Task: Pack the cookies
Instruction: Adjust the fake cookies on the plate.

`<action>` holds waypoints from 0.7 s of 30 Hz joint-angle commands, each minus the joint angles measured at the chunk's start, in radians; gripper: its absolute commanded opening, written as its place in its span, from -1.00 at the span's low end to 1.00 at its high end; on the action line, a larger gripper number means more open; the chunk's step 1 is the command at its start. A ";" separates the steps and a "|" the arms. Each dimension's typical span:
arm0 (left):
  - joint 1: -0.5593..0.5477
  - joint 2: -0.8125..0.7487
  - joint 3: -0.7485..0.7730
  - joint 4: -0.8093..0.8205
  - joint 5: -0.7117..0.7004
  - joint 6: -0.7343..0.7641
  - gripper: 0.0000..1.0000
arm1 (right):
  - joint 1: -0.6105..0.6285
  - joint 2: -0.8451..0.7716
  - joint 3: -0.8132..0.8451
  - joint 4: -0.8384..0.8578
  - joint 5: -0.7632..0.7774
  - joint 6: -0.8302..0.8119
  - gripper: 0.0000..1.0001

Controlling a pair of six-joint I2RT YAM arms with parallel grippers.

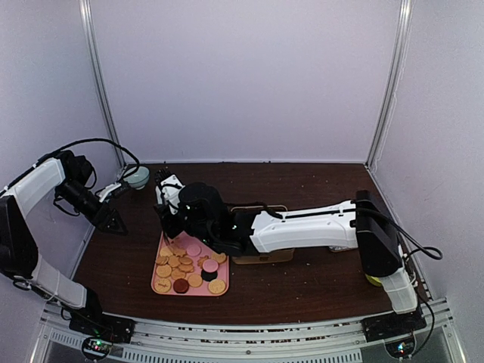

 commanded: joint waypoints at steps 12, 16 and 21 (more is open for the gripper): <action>0.009 -0.001 -0.002 -0.001 0.016 0.004 0.59 | -0.002 0.020 -0.022 0.009 0.009 0.032 -0.32; 0.009 -0.001 -0.004 -0.002 0.015 0.002 0.59 | -0.006 0.001 -0.073 0.017 0.019 0.033 -0.32; 0.008 0.001 -0.004 -0.001 0.017 0.002 0.59 | -0.015 -0.036 -0.128 0.028 0.046 0.030 -0.37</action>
